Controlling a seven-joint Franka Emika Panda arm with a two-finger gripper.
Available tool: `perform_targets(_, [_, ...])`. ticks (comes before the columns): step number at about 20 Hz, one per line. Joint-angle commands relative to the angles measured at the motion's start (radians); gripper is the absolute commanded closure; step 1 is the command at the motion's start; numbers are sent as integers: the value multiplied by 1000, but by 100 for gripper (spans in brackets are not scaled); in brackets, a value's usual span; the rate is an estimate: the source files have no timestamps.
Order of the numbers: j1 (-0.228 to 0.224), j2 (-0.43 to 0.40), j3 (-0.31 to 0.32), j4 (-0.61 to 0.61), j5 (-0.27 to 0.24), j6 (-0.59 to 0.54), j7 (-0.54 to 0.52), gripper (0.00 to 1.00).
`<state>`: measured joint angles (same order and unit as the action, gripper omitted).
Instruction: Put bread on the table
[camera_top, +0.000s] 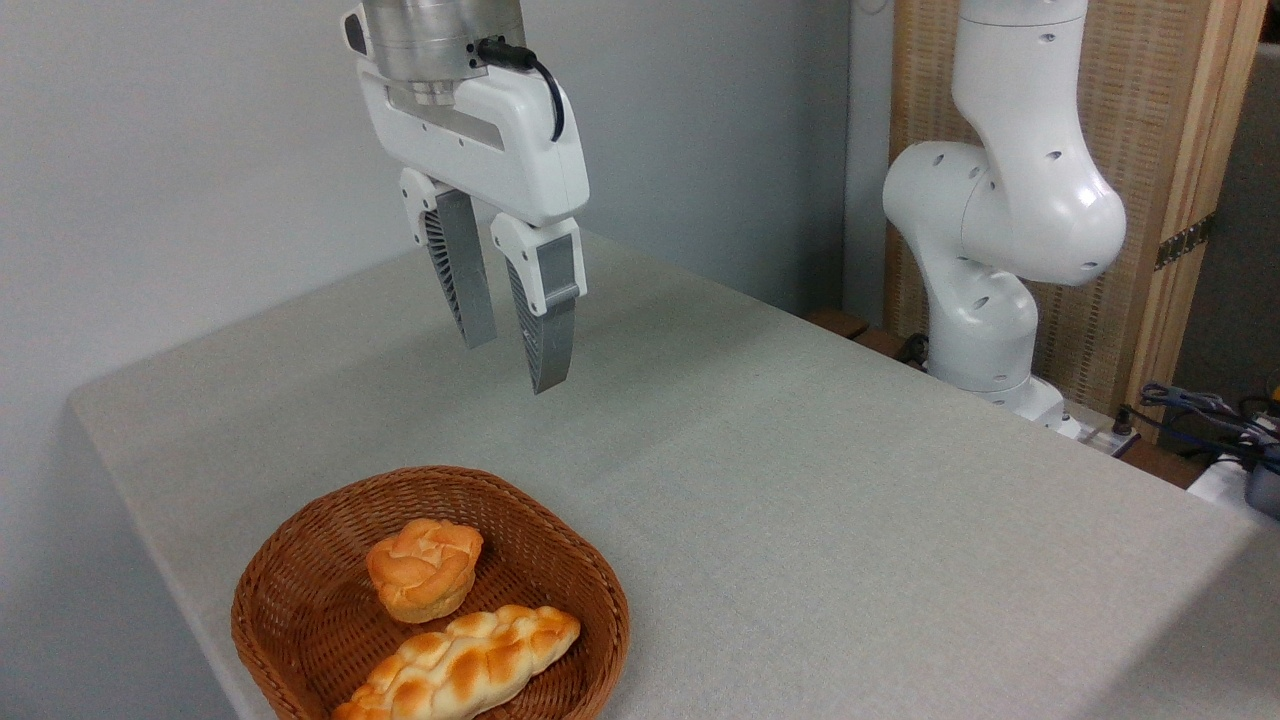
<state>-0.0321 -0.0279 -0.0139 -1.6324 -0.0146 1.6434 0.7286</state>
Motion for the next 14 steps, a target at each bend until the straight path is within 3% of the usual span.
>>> perform_targets(1, [-12, 6, 19, 22, -1, -23, -17, 0])
perform_targets(14, [-14, 8, 5, 9, -5, 6, -12, 0])
